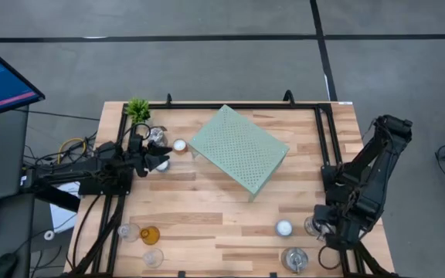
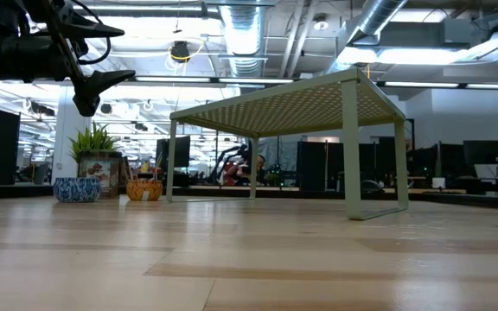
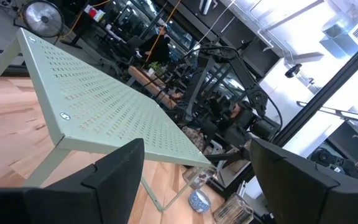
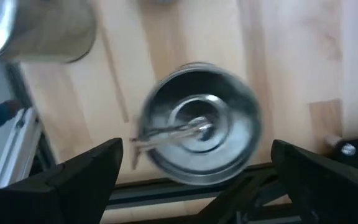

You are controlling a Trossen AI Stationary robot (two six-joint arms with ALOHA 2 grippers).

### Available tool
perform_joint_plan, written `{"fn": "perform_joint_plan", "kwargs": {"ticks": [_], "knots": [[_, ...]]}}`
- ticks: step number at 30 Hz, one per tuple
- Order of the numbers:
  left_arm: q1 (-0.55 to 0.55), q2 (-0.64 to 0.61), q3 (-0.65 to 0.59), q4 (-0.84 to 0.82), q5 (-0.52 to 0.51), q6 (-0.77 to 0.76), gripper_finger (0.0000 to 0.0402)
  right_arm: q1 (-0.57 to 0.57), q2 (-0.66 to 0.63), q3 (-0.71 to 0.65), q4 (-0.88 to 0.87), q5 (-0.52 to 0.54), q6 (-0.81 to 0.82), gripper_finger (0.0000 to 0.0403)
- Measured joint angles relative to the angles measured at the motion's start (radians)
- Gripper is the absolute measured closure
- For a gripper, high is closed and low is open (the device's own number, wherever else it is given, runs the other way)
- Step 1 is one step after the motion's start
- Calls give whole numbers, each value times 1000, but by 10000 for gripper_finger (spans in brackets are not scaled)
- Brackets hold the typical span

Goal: Stock candles on shelf
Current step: Put the right silver scented candle on the shelf

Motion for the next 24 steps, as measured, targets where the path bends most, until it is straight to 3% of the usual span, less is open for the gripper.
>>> {"fn": "perform_joint_plan", "kwargs": {"ticks": [24], "knots": [[0, 0, 0, 3, 0, 0, 108, -2, 0, -24, 49, 82, -172, 3]]}}
